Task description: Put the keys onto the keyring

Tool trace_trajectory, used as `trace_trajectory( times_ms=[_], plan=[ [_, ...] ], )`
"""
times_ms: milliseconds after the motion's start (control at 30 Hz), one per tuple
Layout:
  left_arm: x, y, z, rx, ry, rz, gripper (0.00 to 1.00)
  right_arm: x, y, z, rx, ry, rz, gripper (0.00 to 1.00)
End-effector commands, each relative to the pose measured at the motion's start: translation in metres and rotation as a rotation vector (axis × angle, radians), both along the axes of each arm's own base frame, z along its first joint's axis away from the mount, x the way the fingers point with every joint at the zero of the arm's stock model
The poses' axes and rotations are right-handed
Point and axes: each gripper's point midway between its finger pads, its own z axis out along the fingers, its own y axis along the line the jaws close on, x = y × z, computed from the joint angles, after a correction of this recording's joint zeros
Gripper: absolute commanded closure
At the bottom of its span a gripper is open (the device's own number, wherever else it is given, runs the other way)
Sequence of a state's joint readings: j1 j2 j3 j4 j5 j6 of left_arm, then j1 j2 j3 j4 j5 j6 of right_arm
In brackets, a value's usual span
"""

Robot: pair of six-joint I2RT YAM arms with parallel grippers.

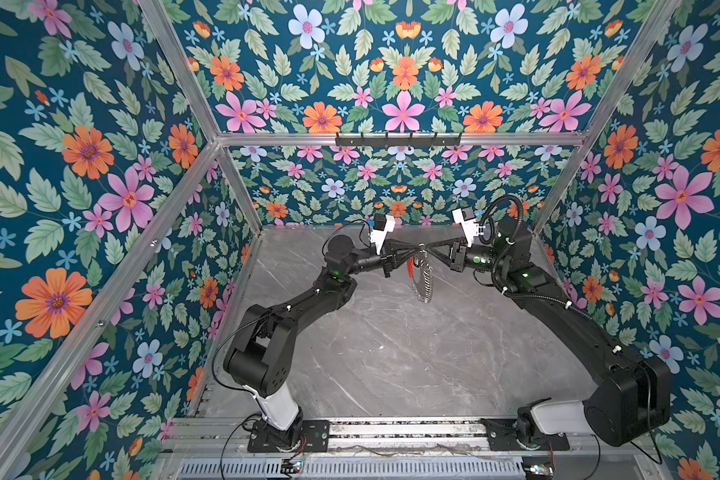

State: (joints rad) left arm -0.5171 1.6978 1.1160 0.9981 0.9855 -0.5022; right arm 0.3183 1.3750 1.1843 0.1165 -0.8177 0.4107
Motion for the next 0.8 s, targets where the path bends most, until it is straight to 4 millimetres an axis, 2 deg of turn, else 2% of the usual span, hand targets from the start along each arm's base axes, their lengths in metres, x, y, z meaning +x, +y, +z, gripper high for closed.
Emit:
trace_trajectory(
  times_ms=[0,133,467,767],
  plan=[
    [-0.004,0.002,0.013,-0.033,-0.044,-0.007,1.0,0.001,-0.002,0.007,-0.004,-0.036,-0.013,0.93],
    [-0.006,0.003,0.016,-0.042,-0.063,-0.002,1.0,0.001,-0.004,0.004,-0.016,-0.031,-0.031,1.0],
    [-0.017,0.013,0.033,-0.177,-0.137,0.009,1.0,0.002,-0.006,-0.006,-0.02,0.016,-0.05,1.0],
    [-0.025,0.018,0.041,-0.291,-0.194,0.02,1.0,-0.007,0.002,0.001,0.037,0.034,0.012,1.0]
  ],
)
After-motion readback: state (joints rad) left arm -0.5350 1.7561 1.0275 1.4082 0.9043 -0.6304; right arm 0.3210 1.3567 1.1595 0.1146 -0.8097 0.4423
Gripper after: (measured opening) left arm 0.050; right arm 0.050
